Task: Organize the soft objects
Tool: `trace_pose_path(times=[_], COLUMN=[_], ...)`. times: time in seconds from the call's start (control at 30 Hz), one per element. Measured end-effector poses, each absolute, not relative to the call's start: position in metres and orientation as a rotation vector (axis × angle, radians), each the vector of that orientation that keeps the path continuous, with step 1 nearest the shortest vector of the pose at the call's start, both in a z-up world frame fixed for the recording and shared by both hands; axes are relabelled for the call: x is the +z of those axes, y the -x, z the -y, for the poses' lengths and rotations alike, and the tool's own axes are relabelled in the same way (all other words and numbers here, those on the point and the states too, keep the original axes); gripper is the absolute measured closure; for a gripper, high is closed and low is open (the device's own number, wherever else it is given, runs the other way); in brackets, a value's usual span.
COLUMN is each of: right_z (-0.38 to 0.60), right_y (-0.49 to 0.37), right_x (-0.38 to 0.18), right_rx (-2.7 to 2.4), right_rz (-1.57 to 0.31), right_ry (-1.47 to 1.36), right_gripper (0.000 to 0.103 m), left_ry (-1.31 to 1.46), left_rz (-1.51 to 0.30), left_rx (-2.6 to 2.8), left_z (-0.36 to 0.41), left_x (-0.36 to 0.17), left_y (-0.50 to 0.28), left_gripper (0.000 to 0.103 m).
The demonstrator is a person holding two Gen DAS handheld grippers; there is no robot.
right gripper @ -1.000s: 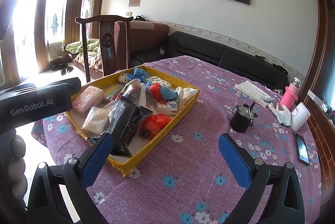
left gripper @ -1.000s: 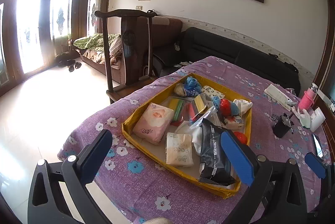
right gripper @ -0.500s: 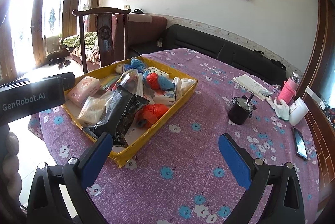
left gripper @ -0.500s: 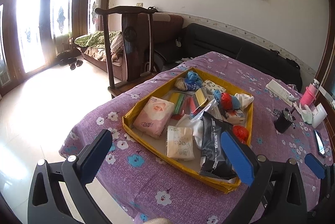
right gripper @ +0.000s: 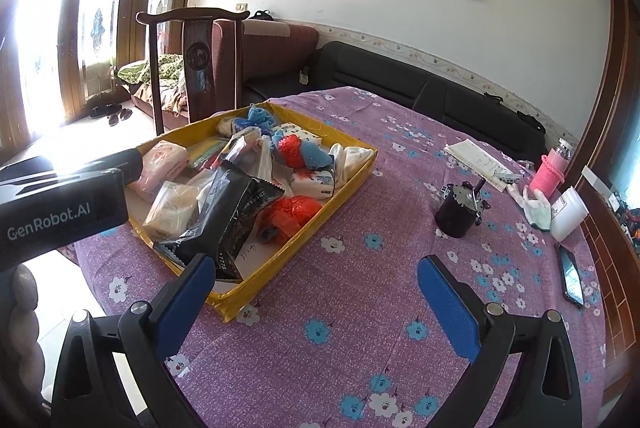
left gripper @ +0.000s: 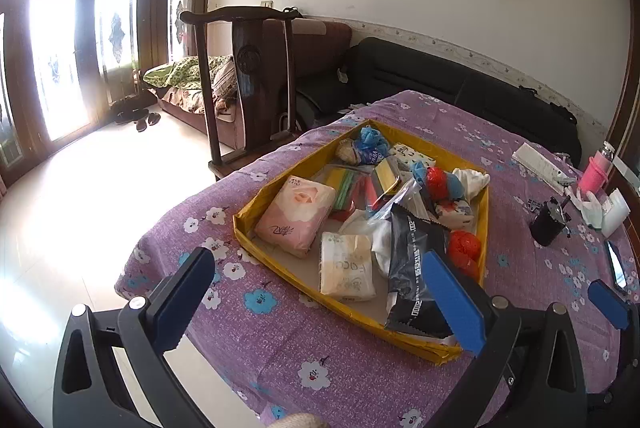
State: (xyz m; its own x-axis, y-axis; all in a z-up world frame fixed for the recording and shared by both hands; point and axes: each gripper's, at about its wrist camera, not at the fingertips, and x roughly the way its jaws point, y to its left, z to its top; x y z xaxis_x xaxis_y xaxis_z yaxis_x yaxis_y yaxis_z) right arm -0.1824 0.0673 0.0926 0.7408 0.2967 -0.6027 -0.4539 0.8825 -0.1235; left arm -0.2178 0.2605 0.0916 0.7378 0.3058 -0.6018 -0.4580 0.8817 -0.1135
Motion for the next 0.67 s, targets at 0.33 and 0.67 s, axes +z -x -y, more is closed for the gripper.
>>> trace_pose_path(times=[0.33, 0.67], right_z=[-0.074, -0.028], right_y=[0.173, 0.155], right_x=[0.093, 0.101], right_rx=[0.412, 0.365], right_rz=[-0.629, -0.667], right_ry=[0.282, 0.195], right_gripper=[0.000, 0.000], left_ry=[0.251, 0.162], left_rz=[-0.613, -0.673], left_rx=[0.424, 0.269], left_z=[-0.260, -0.213], left_x=[0.092, 0.111], left_y=[0.215, 0.182], left_gripper=[0.000, 0.000])
